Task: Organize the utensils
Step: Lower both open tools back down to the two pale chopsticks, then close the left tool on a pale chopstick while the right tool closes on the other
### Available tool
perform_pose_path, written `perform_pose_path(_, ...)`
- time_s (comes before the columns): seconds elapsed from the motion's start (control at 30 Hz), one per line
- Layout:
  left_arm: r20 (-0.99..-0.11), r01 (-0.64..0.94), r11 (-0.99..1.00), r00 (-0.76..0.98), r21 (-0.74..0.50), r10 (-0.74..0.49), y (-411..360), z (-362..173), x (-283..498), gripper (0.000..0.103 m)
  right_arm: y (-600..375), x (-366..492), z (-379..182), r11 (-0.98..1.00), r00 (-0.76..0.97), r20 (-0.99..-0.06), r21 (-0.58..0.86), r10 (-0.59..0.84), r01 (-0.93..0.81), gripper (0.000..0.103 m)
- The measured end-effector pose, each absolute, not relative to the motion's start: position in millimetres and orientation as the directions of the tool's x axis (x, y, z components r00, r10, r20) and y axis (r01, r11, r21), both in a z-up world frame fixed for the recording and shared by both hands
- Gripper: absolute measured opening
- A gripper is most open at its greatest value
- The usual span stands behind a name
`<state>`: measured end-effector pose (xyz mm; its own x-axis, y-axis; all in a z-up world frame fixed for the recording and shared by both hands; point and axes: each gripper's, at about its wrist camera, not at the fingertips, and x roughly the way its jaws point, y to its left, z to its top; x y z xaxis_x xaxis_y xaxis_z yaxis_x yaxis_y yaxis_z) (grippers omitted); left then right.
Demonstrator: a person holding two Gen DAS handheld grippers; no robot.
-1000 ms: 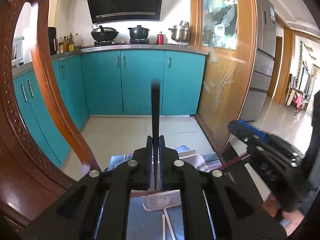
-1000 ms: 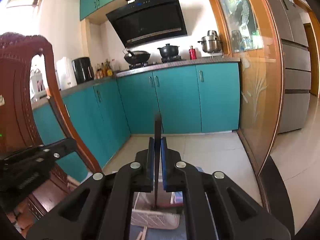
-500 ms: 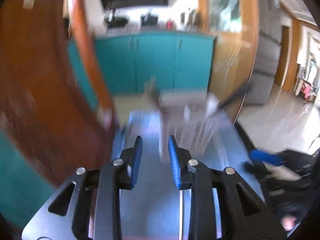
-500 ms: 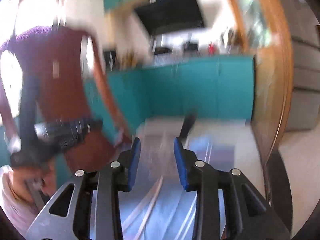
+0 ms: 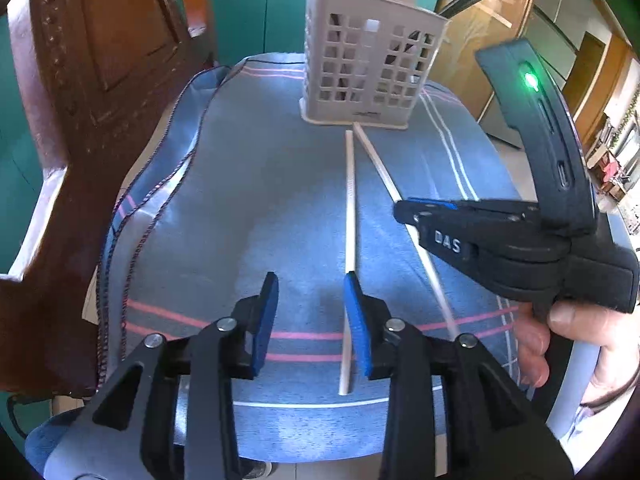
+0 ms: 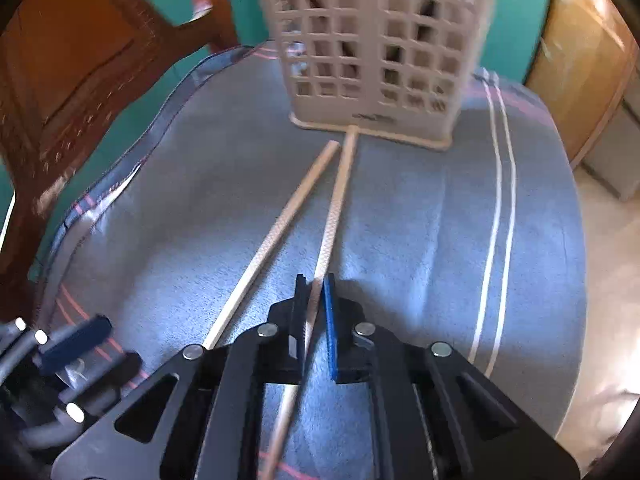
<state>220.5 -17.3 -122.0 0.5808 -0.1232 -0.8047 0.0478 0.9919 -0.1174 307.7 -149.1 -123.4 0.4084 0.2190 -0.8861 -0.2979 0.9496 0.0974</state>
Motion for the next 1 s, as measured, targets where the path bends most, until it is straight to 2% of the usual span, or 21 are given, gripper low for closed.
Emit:
perform_pose_path(0.27, -0.810, 0.055, 0.988, 0.567, -0.143, -0.149, -14.1, -128.6, 224.2, 0.040, -205.9, 278.2, -112.3, 0.979, 0.396, -0.900, 0.134, 0.184, -0.151, 0.006)
perform_pose_path(0.37, -0.819, 0.059, 0.988, 0.553, -0.141, -0.150, -17.4, -133.5, 230.7, 0.043, -211.9, 276.9, -114.1, 0.973, 0.404, -0.890, 0.154, 0.213, -0.174, 0.007)
perform_pose_path(0.43, -0.823, 0.063, 0.988, 0.548, -0.138, -0.150, -19.9, -135.8, 233.6, 0.046, -210.6, 284.4, -114.7, 0.975, 0.416, -0.889, 0.125, 0.192, -0.183, 0.015)
perform_pose_path(0.53, -0.831, 0.063, 0.989, 0.537, -0.135, -0.148, -22.5, -140.9, 237.6, 0.048, -199.9, 299.1, -119.3, 0.974, 0.414, -0.893, 0.096, 0.176, -0.207, 0.019)
perform_pose_path(0.67, -0.838, 0.063, 0.990, 0.527, -0.124, -0.139, -25.6, -145.7, 242.6, 0.051, -175.5, 326.6, -125.8, 0.968, 0.428, -0.892, 0.038, 0.144, -0.246, 0.020)
perform_pose_path(0.73, -0.838, 0.061, 0.991, 0.528, -0.121, -0.135, -26.2, -146.6, 246.8, 0.052, -173.2, 334.3, -126.4, 0.967, 0.431, -0.889, 0.049, 0.157, -0.251, 0.019)
perform_pose_path(0.77, -0.838, 0.062, 0.991, 0.529, -0.120, -0.134, -26.5, -146.7, 248.6, 0.053, -173.7, 336.7, -127.2, 0.967, 0.434, -0.887, 0.053, 0.161, -0.250, 0.015)
perform_pose_path(0.8, -0.838, 0.061, 0.991, 0.530, -0.116, -0.131, -26.5, -147.0, 251.9, 0.053, -176.1, 338.8, -127.9, 0.969, 0.439, -0.883, 0.061, 0.165, -0.241, 0.007)
perform_pose_path(1.0, -0.837, 0.040, 0.992, 0.533, -0.120, -0.123, -25.6, -145.0, 277.9, 0.054, -193.2, 344.7, -129.2, 0.963, 0.429, -0.869, 0.172, 0.248, -0.207, 0.006)
